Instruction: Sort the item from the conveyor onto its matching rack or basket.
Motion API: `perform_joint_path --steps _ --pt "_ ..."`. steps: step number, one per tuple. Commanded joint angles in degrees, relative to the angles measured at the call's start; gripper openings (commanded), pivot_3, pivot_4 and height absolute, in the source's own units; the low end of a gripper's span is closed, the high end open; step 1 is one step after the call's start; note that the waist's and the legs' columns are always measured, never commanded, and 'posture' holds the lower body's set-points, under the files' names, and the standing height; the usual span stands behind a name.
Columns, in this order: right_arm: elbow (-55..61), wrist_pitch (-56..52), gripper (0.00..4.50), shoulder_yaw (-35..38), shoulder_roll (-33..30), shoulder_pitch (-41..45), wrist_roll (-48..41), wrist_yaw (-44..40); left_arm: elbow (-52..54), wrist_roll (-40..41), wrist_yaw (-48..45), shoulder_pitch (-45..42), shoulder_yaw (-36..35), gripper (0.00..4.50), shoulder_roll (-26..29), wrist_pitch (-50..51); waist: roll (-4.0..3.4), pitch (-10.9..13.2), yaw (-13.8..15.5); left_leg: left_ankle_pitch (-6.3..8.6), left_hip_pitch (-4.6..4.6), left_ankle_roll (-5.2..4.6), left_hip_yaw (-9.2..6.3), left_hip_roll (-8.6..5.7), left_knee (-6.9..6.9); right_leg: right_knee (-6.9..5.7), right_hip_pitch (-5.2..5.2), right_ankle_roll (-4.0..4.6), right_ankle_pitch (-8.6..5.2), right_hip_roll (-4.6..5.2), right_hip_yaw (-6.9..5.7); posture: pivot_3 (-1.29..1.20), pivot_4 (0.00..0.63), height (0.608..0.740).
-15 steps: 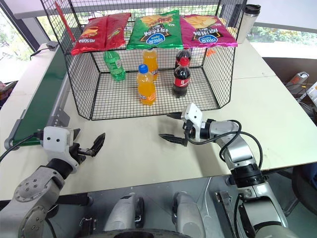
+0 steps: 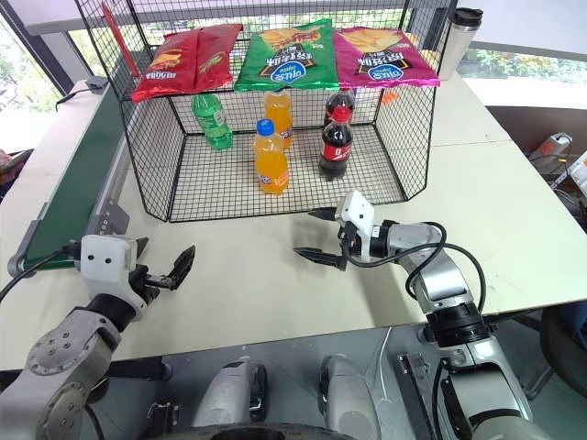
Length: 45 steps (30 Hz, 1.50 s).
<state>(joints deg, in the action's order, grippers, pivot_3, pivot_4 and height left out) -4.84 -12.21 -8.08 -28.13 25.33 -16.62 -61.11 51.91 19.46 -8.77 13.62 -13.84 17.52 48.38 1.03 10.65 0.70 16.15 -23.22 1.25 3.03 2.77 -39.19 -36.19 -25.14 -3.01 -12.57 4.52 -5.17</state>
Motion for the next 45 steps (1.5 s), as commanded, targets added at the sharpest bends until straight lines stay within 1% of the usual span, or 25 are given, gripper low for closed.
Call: perform_joint_path --steps 1,22,31,38,45 --pt "1.6 0.43 4.5 0.98 0.26 0.45 -1.0 -0.01 1.13 -0.58 0.35 0.23 0.61 4.47 0.33 -0.78 0.0 0.0 0.0 0.0 0.0 0.0 0.0 0.0 0.0 0.0 0.0 0.0 0.0 0.0 0.0 0.0 0.15 0.74" --pt "2.01 0.06 4.5 0.51 0.9 0.81 -0.8 0.29 1.38 -1.83 1.54 0.28 2.27 4.47 0.12 -0.56 0.0 0.0 0.0 0.0 0.0 0.0 0.0 0.0 0.0 0.0 0.0 0.0 0.0 0.0 0.0 0.0 0.15 0.74" --pt "0.06 0.86 4.5 0.26 1.39 2.06 -0.25 -0.05 5.17 -1.88 3.13 3.32 0.89 4.47 -0.74 0.89 0.0 0.0 -0.02 0.0 0.0 0.0 -0.01 0.0 0.0 0.0 -0.01 0.0 0.0 0.0 0.0 0.0 0.15 0.74" --pt "-0.23 0.77 4.5 -0.19 2.04 2.39 -0.45 -0.72 8.08 0.57 5.33 6.58 -4.35 4.47 -4.35 1.39 0.0 0.0 -0.02 0.0 -0.01 0.0 -0.04 0.01 0.0 0.01 -0.02 0.01 -0.01 0.0 0.01 0.0 0.15 0.74" --pt "-1.34 1.09 4.5 -0.55 2.64 3.07 -0.22 -1.27 7.58 3.3 4.71 5.87 -14.65 4.47 -3.6 2.39 0.0 0.0 -0.05 0.0 0.0 0.0 -0.05 0.01 0.0 0.01 -0.02 0.02 -0.01 -0.01 0.01 0.0 0.15 0.74"
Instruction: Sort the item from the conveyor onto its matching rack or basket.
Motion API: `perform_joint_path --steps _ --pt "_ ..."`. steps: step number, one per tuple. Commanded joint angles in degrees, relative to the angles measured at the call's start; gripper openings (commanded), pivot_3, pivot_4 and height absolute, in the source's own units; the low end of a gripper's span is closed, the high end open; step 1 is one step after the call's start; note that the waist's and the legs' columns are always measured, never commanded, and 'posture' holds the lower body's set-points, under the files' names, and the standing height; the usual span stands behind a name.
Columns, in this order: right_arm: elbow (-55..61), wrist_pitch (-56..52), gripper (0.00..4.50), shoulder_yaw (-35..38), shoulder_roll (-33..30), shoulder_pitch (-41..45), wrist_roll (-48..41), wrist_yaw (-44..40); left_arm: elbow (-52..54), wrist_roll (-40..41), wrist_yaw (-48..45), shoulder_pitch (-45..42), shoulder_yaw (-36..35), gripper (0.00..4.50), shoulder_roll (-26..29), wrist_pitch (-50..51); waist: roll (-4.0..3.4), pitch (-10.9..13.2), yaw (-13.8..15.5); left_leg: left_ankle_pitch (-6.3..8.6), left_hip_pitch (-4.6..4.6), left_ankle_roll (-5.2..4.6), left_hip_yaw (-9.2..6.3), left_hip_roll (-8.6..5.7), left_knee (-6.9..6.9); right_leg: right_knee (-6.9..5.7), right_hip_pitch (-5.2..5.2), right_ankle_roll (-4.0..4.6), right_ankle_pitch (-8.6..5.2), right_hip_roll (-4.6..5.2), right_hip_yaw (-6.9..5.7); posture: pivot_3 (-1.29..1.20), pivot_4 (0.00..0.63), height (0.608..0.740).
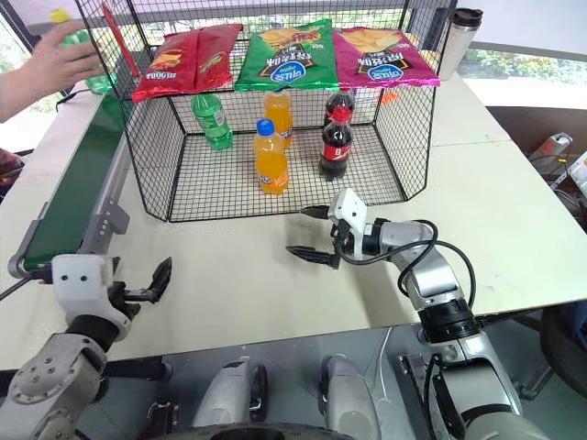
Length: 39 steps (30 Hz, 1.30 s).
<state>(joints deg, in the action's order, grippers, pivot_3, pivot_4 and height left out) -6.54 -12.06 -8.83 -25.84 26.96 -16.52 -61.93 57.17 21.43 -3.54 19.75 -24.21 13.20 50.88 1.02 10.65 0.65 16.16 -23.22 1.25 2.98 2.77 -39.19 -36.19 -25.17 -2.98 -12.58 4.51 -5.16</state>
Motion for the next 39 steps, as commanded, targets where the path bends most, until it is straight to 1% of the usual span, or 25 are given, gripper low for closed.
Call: perform_joint_path --steps 1,6,10,12,16,19,22,25,28,33,39 --pt "0.2 1.1 4.5 0.16 0.38 1.49 -0.26 -0.58 2.37 1.67 -0.47 -0.01 -5.36 4.47 0.65 -0.06 0.0 0.0 0.02 0.0 0.0 0.0 0.0 0.0 0.0 0.0 0.0 0.0 0.0 0.0 0.0 0.0 0.15 0.74" --pt "-0.39 1.36 4.5 0.11 0.59 1.89 -0.2 -0.92 2.83 3.68 -0.8 3.6 -6.77 4.47 -0.25 -2.6 0.0 0.0 -0.02 0.0 0.0 0.0 0.0 0.0 0.0 0.01 0.0 0.0 0.0 0.01 0.01 0.0 0.15 0.74" --pt "-0.96 1.79 4.5 0.09 0.64 2.16 -0.02 -1.25 2.83 5.82 -0.45 5.92 -7.74 4.47 -2.18 -4.69 0.0 0.0 0.03 0.0 0.0 0.0 0.01 0.0 0.0 0.01 -0.01 0.02 -0.01 0.01 0.01 0.0 0.15 0.74" --pt "-1.54 2.29 4.5 0.13 0.63 2.36 0.22 -1.37 2.83 5.2 -0.13 6.91 -7.35 4.47 -2.33 -5.27 0.0 0.0 0.04 0.0 0.0 0.0 0.01 0.0 0.0 0.01 0.0 0.04 -0.02 0.01 0.01 0.0 0.15 0.74" --pt "-2.0 2.83 4.5 0.14 0.69 2.29 0.42 -1.65 2.83 6.01 0.76 7.48 -6.55 4.47 -3.14 -5.83 -0.01 0.0 0.0 0.0 0.0 0.0 0.01 0.0 0.0 0.01 -0.02 0.04 -0.02 0.01 0.01 0.0 0.15 0.74" --pt "-2.06 2.89 4.5 0.12 0.8 2.26 0.36 -1.7 2.27 6.38 0.99 7.32 -7.56 4.47 -3.29 -5.75 0.0 0.0 -0.01 0.0 -0.01 0.0 0.01 0.0 0.0 0.02 -0.02 0.04 -0.02 0.01 0.01 0.0 0.15 0.74" --pt "-2.13 3.06 4.5 0.15 0.78 2.18 0.37 -1.71 1.57 7.03 0.6 7.54 -8.87 4.47 -3.03 -6.21 -0.01 0.0 -0.01 0.0 -0.01 0.0 0.01 0.0 0.0 0.02 -0.02 0.04 -0.02 0.01 0.01 0.0 0.15 0.74" --pt "-2.22 3.17 4.5 0.14 0.82 2.23 0.37 -1.68 0.65 5.75 -1.0 8.78 -9.36 4.47 -1.0 -7.49 0.0 0.0 -0.03 0.0 -0.01 0.0 0.01 0.0 0.0 0.02 -0.02 0.04 -0.02 0.01 0.01 0.0 0.15 0.74" --pt "-2.1 3.28 4.5 0.16 0.77 2.11 0.38 -1.62 -1.17 6.2 -2.4 9.56 -11.41 4.47 -0.01 -9.21 -0.01 0.0 -0.05 0.0 -0.01 0.0 0.02 0.0 0.0 0.02 -0.04 0.04 -0.02 0.0 0.01 0.0 0.15 0.74" --pt "-1.45 3.09 4.5 0.07 0.69 1.54 0.39 -1.46 -4.32 5.28 -1.7 8.64 -13.81 4.47 0.21 -11.85 -0.01 0.0 -0.01 0.0 -0.02 0.0 0.01 0.0 0.0 0.02 -0.05 0.04 -0.03 0.0 0.01 0.0 0.15 0.74" --pt "-1.24 3.13 4.5 -0.16 0.45 1.42 0.58 -1.63 -5.93 5.13 -0.69 6.73 -14.1 4.47 0.01 -13.46 -0.01 0.0 -0.01 0.0 -0.02 0.0 0.03 0.0 0.0 0.02 -0.04 0.05 -0.02 0.01 0.01 0.0 0.15 0.74"
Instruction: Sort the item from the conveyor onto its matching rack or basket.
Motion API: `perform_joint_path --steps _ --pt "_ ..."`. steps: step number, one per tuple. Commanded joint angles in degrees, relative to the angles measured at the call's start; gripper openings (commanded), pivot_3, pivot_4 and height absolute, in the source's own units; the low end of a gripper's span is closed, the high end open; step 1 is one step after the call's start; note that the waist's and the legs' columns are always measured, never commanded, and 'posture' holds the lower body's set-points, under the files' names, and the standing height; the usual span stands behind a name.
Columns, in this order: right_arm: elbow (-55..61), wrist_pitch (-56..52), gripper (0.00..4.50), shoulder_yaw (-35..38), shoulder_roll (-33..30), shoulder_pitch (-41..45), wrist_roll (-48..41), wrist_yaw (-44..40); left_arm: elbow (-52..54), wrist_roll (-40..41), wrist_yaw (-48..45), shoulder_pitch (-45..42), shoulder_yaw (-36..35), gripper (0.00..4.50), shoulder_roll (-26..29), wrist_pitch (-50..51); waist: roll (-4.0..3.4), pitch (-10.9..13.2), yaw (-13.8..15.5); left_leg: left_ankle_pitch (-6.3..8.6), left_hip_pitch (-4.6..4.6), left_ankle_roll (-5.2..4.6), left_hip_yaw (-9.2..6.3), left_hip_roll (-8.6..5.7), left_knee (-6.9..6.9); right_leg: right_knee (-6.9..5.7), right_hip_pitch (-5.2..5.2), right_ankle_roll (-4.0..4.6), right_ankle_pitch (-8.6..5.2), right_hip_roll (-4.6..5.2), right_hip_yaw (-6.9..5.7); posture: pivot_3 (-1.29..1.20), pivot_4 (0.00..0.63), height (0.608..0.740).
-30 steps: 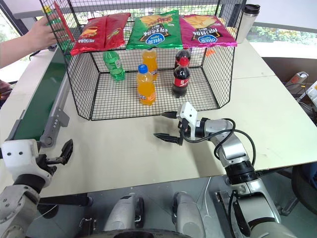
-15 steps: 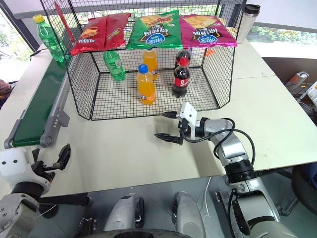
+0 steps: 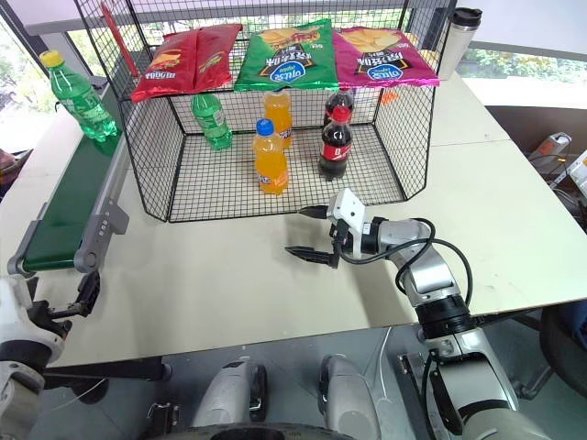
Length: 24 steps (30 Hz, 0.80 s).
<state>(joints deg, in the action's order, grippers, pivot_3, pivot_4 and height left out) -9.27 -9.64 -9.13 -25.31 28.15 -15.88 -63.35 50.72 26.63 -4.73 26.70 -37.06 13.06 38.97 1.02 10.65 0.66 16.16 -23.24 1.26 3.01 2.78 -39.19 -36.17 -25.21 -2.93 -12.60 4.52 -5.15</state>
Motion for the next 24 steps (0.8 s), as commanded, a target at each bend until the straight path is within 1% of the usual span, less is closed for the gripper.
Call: perform_joint_path --steps 1,5,10,16,24 --pt "1.5 0.7 4.5 0.11 -0.07 0.29 -0.04 -0.18 0.53 0.72 0.58 -0.37 -1.29 4.47 -0.31 -1.44 0.0 0.0 -0.05 0.0 0.0 0.0 0.0 0.0 0.0 0.0 0.0 0.0 0.0 0.0 0.0 0.0 0.15 0.74" --pt "1.63 0.61 4.5 0.09 -0.01 0.36 -0.07 -0.1 0.77 1.58 0.66 -0.29 -1.28 4.47 -0.83 -1.27 0.0 0.0 -0.06 0.0 -0.01 0.0 0.0 0.0 0.0 0.0 -0.01 0.0 0.0 0.0 0.0 0.0 0.15 0.74" --pt "1.86 0.42 4.5 -0.05 0.03 0.33 -0.1 -0.02 0.54 -0.45 0.43 0.13 -0.83 4.47 0.19 -2.43 0.0 0.0 -0.06 0.0 0.0 0.0 0.01 0.01 0.0 0.0 -0.01 0.0 0.0 0.0 0.0 0.0 0.15 0.74" --pt "2.09 0.26 4.5 -0.24 0.11 0.36 -0.19 0.23 -0.32 -1.39 1.28 -0.45 -0.47 4.47 -0.43 -3.59 0.0 0.0 -0.04 0.0 -0.01 0.0 0.01 0.01 0.0 0.0 -0.01 0.0 0.0 0.0 0.0 0.0 0.15 0.74" --pt "2.96 -0.66 4.5 -0.24 0.0 0.28 -0.76 0.09 -2.93 -0.61 3.71 -4.85 -1.85 4.47 0.1 -2.45 0.0 0.0 -0.01 0.0 0.0 0.0 0.01 0.01 0.0 0.0 0.0 0.0 0.01 0.0 0.0 0.0 0.15 0.74"
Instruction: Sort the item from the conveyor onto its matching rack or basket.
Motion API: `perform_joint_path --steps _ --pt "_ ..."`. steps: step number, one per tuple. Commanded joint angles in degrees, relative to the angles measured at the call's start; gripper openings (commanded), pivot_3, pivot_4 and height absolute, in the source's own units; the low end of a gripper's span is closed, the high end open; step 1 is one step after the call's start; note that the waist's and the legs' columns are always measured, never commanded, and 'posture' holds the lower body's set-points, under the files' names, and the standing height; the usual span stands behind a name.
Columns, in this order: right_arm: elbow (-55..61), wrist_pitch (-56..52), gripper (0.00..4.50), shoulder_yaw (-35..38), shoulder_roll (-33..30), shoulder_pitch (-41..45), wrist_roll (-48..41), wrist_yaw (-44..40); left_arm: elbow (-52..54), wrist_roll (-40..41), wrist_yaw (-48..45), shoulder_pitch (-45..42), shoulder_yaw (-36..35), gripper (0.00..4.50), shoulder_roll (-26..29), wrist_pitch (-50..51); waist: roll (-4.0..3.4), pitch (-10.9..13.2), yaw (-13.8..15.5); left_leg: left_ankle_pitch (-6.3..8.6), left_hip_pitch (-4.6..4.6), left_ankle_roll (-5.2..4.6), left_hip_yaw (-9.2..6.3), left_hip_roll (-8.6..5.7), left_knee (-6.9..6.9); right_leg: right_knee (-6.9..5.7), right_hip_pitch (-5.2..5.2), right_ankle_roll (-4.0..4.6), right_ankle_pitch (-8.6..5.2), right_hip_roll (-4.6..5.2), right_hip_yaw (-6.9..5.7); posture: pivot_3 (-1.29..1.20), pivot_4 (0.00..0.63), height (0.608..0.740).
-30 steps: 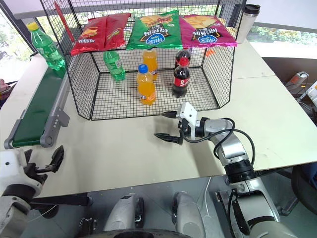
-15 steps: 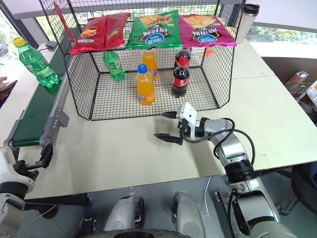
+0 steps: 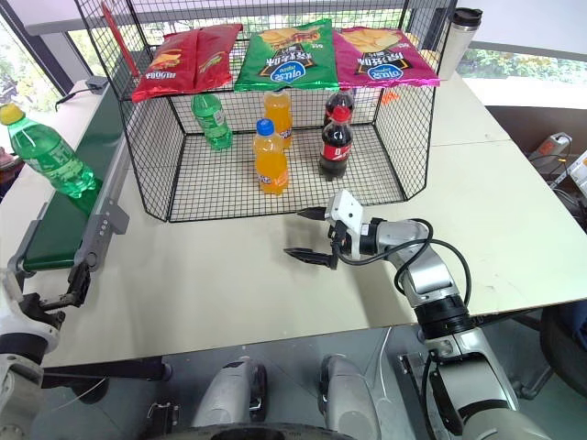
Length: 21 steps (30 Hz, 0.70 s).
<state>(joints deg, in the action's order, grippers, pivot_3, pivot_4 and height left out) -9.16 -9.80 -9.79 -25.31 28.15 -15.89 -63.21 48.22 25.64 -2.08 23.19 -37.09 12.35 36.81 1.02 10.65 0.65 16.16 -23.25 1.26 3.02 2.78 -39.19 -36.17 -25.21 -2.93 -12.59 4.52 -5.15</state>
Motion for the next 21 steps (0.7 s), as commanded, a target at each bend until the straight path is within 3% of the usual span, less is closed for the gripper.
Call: perform_joint_path --steps 1,10,18,21 --pt "3.31 -0.89 4.5 0.46 -0.09 0.2 -1.06 -0.23 -0.99 0.34 1.08 -2.18 -1.81 4.47 1.37 -0.07 0.0 0.0 0.01 0.0 0.0 0.0 0.0 0.0 0.0 0.0 0.0 0.0 0.0 -0.01 0.0 0.0 0.15 0.74" --pt "13.27 -9.24 4.5 1.82 -1.8 -1.53 -9.38 -4.65 -5.12 2.34 2.5 -10.91 -4.63 4.47 6.76 3.06 0.0 0.0 -0.05 0.0 0.0 0.0 -0.02 0.01 0.0 -0.01 0.01 -0.03 0.03 0.0 -0.01 0.0 0.15 0.74" --pt "15.78 -11.37 4.5 1.88 -1.88 -0.96 -9.93 -2.83 -8.28 1.97 3.1 -14.4 -6.04 4.47 10.05 3.96 0.0 0.0 0.06 0.0 0.0 0.0 0.0 0.02 0.01 -0.01 0.01 -0.02 0.03 0.0 -0.01 0.0 0.15 0.74" --pt "15.65 -11.12 4.5 1.81 -1.88 -1.0 -9.57 -2.28 -9.36 1.84 2.35 -15.05 -5.02 3.58 9.82 2.85 0.0 0.0 0.06 0.0 0.0 0.0 0.03 0.01 0.01 -0.01 0.02 -0.02 0.03 0.0 -0.02 0.0 0.15 0.74"
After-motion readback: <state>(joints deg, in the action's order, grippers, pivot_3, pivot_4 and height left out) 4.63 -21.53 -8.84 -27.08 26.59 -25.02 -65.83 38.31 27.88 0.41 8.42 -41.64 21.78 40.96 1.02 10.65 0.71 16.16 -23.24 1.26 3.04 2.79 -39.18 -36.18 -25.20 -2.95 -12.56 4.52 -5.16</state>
